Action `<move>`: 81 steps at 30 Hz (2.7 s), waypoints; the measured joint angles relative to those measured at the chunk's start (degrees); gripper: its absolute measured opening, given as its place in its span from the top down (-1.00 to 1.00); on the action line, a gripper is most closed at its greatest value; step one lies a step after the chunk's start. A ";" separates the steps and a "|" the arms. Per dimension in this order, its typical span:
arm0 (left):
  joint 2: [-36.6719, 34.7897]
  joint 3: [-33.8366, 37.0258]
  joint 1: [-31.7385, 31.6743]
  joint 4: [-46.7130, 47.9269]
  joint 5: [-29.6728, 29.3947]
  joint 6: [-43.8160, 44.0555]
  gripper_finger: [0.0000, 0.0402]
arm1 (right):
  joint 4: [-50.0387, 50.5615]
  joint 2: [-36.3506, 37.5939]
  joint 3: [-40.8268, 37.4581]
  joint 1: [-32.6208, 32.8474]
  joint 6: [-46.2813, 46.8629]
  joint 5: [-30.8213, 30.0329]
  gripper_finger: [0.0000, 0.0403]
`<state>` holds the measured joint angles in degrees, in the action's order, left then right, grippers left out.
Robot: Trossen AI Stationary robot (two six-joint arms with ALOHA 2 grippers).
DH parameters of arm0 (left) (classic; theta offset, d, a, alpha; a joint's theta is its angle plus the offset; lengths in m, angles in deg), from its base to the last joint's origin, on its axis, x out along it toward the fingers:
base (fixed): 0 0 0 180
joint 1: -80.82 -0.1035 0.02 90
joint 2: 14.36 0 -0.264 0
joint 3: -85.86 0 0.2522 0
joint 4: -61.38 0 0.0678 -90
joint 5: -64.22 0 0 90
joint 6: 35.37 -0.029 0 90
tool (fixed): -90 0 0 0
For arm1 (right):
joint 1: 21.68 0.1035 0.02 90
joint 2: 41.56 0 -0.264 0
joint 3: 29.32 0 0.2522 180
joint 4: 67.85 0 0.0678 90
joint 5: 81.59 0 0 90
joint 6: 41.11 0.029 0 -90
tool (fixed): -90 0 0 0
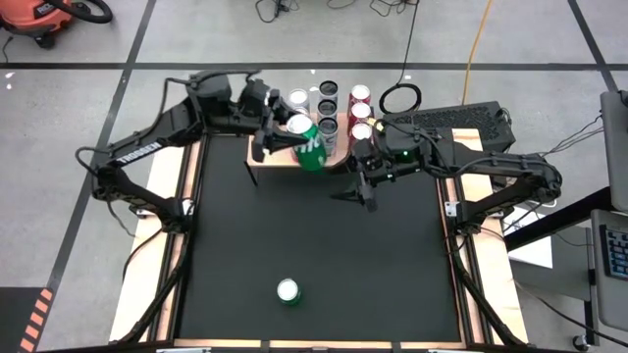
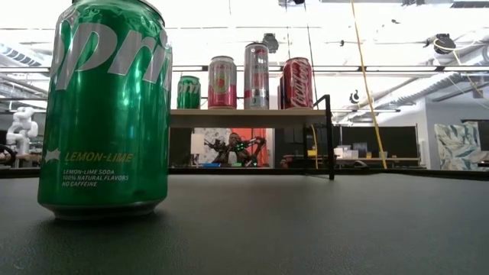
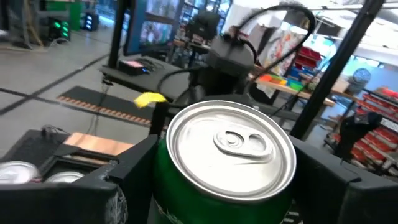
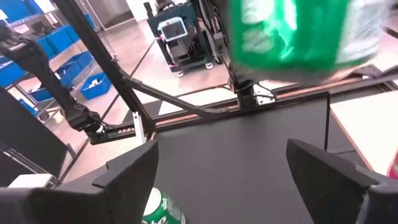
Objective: Place canned beverage on shelf
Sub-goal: Put the top green soda can aligned with the other green soda can on the shelf
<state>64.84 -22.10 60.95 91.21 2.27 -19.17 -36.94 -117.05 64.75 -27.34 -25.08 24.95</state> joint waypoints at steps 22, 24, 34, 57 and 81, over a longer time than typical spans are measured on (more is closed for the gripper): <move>-13.08 0.13 -16.92 25.59 0.27 -15.59 -0.41 | 9.72 7.20 0.00 0.12 -2.91 -6.37 -0.65; -13.64 1.10 -18.05 26.58 0.89 -17.01 -0.41 | 10.38 7.22 0.00 0.29 -1.64 -6.32 -0.65; -13.92 11.78 -25.02 24.28 9.30 -24.42 -0.41 | 10.58 7.24 0.00 4.47 5.36 -7.84 -0.65; -13.86 28.63 -33.00 7.39 18.39 -31.68 -0.44 | -8.23 -3.92 -0.04 15.23 10.27 -27.16 -0.65; -13.86 33.43 -33.09 4.42 18.38 -33.28 -0.47 | -9.11 -5.17 -0.07 15.14 8.22 -27.24 -0.65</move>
<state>50.98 11.33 27.86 95.64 20.66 -52.45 -46.05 -122.22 64.69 -12.20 -16.86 -2.29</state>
